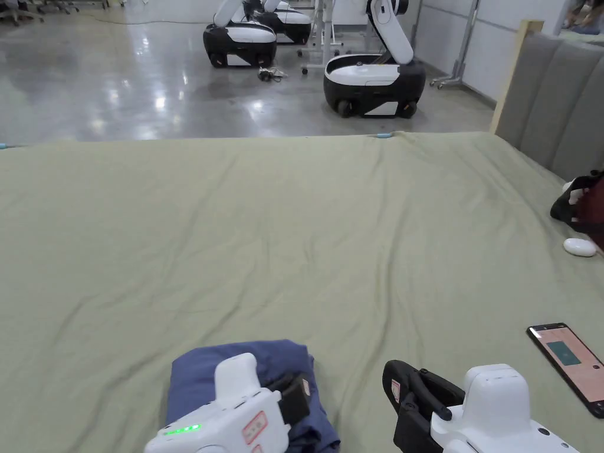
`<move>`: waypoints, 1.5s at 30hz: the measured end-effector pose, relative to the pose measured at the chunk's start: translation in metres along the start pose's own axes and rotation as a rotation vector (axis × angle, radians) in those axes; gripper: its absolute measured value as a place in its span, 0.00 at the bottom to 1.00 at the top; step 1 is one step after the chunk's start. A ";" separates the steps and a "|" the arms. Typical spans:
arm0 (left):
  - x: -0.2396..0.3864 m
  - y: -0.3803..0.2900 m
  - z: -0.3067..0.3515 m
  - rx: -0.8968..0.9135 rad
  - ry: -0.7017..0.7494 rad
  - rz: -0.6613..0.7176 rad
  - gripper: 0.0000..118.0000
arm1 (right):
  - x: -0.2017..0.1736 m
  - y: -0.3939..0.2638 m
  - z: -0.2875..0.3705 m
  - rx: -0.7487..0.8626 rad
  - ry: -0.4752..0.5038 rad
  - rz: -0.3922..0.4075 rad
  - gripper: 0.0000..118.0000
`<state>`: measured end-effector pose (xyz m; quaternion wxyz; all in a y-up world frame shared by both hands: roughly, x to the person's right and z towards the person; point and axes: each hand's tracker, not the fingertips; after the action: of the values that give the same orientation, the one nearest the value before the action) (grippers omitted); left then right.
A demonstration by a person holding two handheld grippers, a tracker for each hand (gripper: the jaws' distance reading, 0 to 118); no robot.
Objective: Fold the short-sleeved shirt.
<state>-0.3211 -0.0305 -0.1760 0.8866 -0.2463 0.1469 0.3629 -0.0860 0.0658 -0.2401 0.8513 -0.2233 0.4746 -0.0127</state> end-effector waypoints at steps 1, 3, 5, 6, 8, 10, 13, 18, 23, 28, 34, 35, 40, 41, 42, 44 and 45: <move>-0.003 -0.001 -0.010 -0.017 0.022 -0.011 0.19 | -0.002 0.000 0.000 -0.009 -0.004 0.008 0.03; -0.009 0.005 0.001 0.008 -0.017 -0.004 0.19 | -0.004 0.000 0.001 -0.016 -0.004 0.019 0.03; -0.020 0.014 0.023 0.021 -0.081 0.002 0.19 | -0.008 -0.001 -0.003 -0.025 0.013 0.032 0.03; -0.019 0.016 0.037 0.039 -0.082 -0.016 0.19 | -0.009 -0.003 -0.010 -0.034 0.022 0.031 0.03; -0.028 0.021 0.073 0.104 -0.100 -0.032 0.19 | -0.013 -0.006 -0.035 -0.093 0.061 -0.003 0.03; -0.044 0.027 0.105 0.155 -0.073 0.011 0.19 | -0.017 -0.012 -0.072 -0.131 0.126 -0.065 0.03; -0.068 0.036 0.144 0.190 -0.052 0.033 0.33 | -0.017 -0.030 -0.128 -0.187 0.168 -0.138 0.03; -0.129 0.038 0.157 0.140 -0.093 0.209 0.98 | 0.012 -0.064 -0.182 -0.289 0.244 -0.434 0.03; -0.163 0.020 0.100 0.011 -0.193 0.457 0.98 | 0.013 -0.062 -0.182 -0.292 0.106 -0.388 0.03; -0.122 0.036 0.043 -0.043 -0.122 0.387 0.23 | 0.007 -0.059 -0.176 -0.281 0.112 -0.345 0.03; -0.138 0.072 0.072 -0.067 -0.070 0.213 0.22 | -0.006 -0.042 -0.160 -0.239 0.105 -0.300 0.03; -0.147 0.080 0.088 -0.050 -0.040 0.201 0.22 | -0.010 -0.038 -0.158 -0.237 0.107 -0.302 0.03; -0.238 0.145 0.197 0.029 0.108 0.171 0.22 | -0.038 -0.027 -0.154 -0.198 0.129 -0.286 0.03; -0.255 0.155 0.214 0.032 0.158 0.145 0.22 | -0.044 -0.025 -0.154 -0.196 0.136 -0.279 0.03; -0.278 0.166 0.234 0.044 0.218 0.127 0.22 | -0.050 -0.026 -0.155 -0.194 0.146 -0.274 0.03; -0.326 0.179 0.270 0.045 0.251 0.162 0.22 | -0.063 -0.027 -0.157 -0.193 0.160 -0.267 0.04; -0.353 0.185 0.286 0.036 0.280 0.195 0.22 | -0.070 -0.028 -0.157 -0.191 0.162 -0.260 0.03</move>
<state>-0.6747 0.0370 0.1566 0.8223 -0.2631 0.2990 0.4066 -0.2467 -0.0007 -0.2441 0.7764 -0.3611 0.5076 -0.0955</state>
